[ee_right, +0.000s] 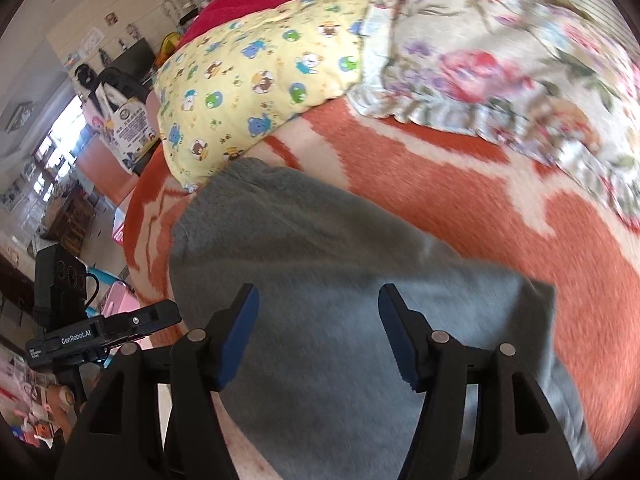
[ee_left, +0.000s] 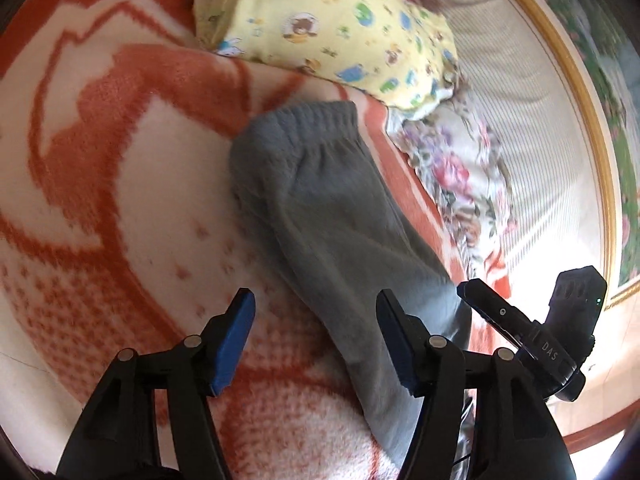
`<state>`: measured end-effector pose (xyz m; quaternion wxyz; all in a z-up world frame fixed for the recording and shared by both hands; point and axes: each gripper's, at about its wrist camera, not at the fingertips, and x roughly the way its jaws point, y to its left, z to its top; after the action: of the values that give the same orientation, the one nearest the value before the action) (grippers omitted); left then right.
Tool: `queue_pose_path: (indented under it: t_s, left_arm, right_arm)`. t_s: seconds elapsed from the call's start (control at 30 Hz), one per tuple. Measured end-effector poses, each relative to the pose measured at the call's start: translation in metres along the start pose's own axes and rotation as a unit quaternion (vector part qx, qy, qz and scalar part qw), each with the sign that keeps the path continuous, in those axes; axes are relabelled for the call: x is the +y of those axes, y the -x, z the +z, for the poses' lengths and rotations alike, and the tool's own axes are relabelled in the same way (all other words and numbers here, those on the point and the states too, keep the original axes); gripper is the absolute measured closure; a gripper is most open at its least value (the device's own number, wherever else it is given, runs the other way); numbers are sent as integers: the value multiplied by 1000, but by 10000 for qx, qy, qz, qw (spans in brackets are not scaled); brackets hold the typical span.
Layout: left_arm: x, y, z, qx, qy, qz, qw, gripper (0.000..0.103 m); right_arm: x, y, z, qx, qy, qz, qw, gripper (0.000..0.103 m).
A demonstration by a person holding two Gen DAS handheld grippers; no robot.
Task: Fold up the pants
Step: 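Grasp the sweatpants end with the left gripper while the right gripper grasps beside it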
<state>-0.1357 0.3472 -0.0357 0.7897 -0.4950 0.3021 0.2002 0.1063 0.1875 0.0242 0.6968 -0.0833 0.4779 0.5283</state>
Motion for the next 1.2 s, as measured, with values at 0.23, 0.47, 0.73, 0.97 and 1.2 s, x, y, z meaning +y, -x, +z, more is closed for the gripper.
queue_pose_path:
  t_s: [0.23,0.47,0.73,0.97,1.2]
  left_arm:
    - [12,-13,18,20,297,-91,9995,37]
    - [20,-32,31,94,460,-80,9989,35]
    - [19,-43,43,-6,489,-129,9987,28]
    - [12,-54,51,-192,291,8,9994,28]
    - [5,-62,55,-319,122,20,9994,67]
  right_arm:
    - [20,-33,33,192,463,88,9987,35]
    - [30,-62,64,329,869,164,9955,35]
    - [35,-107,98,650,1107,330,9912,35]
    - [47,-155,113,1086,1565,202,9815,35]
    - [51,-168,109,1269,1561,347,9789,96]
